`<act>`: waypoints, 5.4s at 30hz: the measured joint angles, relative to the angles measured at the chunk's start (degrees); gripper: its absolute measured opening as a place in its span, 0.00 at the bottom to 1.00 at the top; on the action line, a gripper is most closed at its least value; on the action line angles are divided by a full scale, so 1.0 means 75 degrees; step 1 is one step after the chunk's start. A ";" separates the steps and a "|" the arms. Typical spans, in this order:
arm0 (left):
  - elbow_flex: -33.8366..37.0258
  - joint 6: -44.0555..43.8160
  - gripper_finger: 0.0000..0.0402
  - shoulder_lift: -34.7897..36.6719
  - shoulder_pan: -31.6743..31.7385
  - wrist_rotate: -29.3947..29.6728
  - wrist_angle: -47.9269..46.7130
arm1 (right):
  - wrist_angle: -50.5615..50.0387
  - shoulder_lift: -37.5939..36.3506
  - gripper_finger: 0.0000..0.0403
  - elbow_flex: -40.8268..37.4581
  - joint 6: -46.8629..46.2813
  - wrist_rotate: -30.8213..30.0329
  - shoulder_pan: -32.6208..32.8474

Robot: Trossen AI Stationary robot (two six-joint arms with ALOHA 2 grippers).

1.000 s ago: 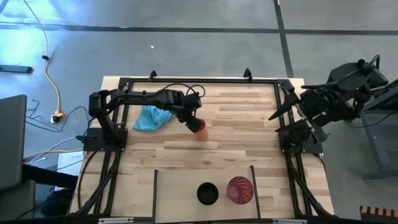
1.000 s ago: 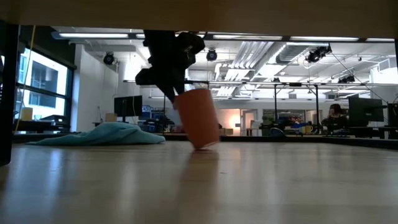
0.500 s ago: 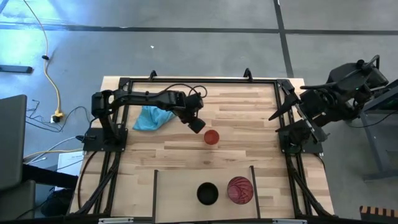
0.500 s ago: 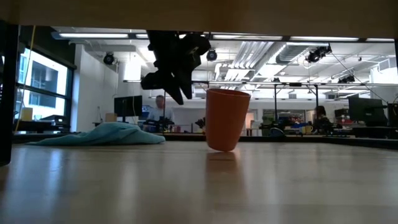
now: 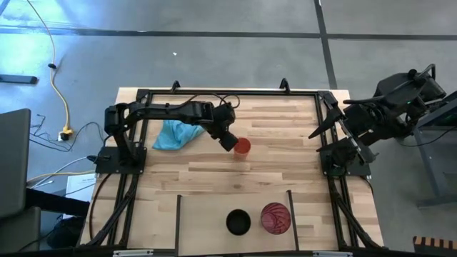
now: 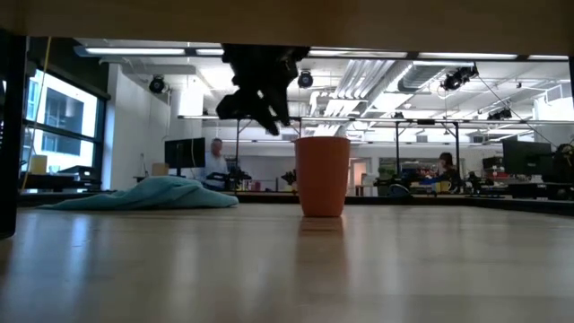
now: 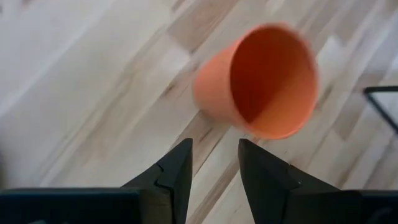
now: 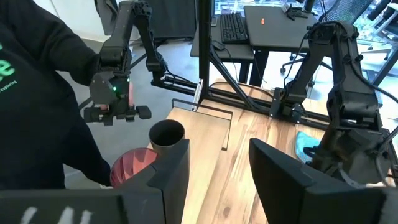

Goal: Stack small to large cups/mugs on shelf
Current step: Put the orange cup on the shelf

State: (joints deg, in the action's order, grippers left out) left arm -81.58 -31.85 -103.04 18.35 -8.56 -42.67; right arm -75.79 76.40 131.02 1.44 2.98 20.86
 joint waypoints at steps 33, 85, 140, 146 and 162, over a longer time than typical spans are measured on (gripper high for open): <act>-0.1146 0.0545 0.29 -0.0790 -0.0015 0.0172 -0.0247 | -0.0041 0.0006 0.39 -0.0002 0.0071 0.0061 0.0000; -0.2836 0.1831 0.29 -0.1618 -0.0147 0.1087 -0.2574 | -0.0152 0.0004 0.39 -0.0003 0.0285 0.0067 -0.0003; -0.5078 0.2661 0.00 -0.2404 -0.0149 0.0169 -0.5258 | -0.0163 0.0015 0.39 -0.0003 -0.0012 0.0087 -0.0003; -0.6395 0.2977 0.00 -0.2390 -0.0162 0.0192 -0.6307 | -0.0216 0.0015 0.39 -0.0003 -0.0016 0.0087 -0.0003; -0.6846 0.2582 0.00 -0.1423 -0.0521 -0.0284 -0.6316 | -0.0615 0.0009 0.39 -0.0003 -0.0196 -0.0332 -0.0003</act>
State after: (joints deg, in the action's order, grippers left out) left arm -132.92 -12.49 -113.72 14.44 -10.69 -90.04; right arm -80.40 76.47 131.00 -0.02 0.49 20.84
